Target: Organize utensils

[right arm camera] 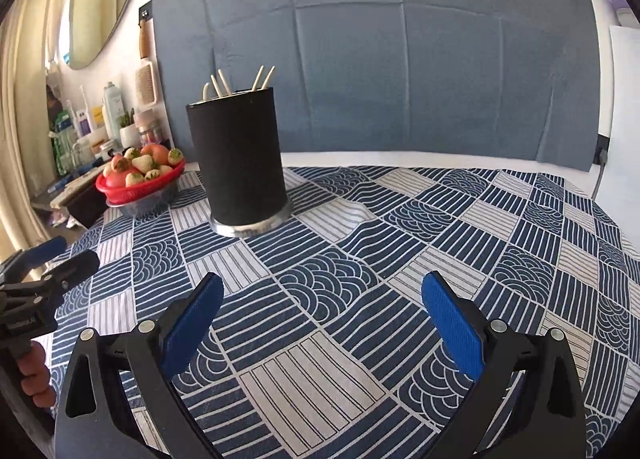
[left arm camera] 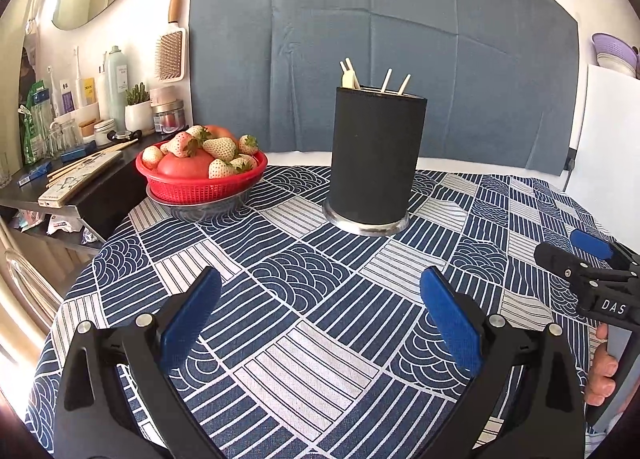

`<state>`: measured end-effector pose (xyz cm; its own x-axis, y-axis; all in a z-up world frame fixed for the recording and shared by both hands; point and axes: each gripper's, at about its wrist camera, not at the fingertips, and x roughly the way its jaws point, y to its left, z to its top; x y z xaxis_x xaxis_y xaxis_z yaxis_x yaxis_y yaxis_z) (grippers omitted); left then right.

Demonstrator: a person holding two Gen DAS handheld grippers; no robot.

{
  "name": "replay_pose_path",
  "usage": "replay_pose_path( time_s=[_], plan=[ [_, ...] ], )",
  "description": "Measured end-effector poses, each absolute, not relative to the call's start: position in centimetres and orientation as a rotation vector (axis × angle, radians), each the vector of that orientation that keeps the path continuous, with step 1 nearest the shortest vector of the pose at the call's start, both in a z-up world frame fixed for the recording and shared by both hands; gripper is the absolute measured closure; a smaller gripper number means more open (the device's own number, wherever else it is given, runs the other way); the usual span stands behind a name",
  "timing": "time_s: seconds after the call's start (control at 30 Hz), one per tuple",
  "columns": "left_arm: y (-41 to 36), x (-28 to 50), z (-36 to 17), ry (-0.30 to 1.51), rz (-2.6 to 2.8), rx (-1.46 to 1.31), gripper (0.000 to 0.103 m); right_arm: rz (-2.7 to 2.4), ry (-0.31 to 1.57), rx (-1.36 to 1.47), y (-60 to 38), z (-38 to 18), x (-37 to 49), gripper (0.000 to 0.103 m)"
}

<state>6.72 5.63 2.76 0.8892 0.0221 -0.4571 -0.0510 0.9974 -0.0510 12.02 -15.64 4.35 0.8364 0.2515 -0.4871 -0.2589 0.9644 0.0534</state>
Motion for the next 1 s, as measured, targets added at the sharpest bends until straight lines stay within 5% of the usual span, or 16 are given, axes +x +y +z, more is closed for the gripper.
replay_pose_path(
  time_s=[1.0],
  plan=[
    [4.7,6.1,3.2,0.437,0.02,-0.019,0.006,0.26,0.53,-0.051,-14.8,4.1,12.1,0.008]
  ],
)
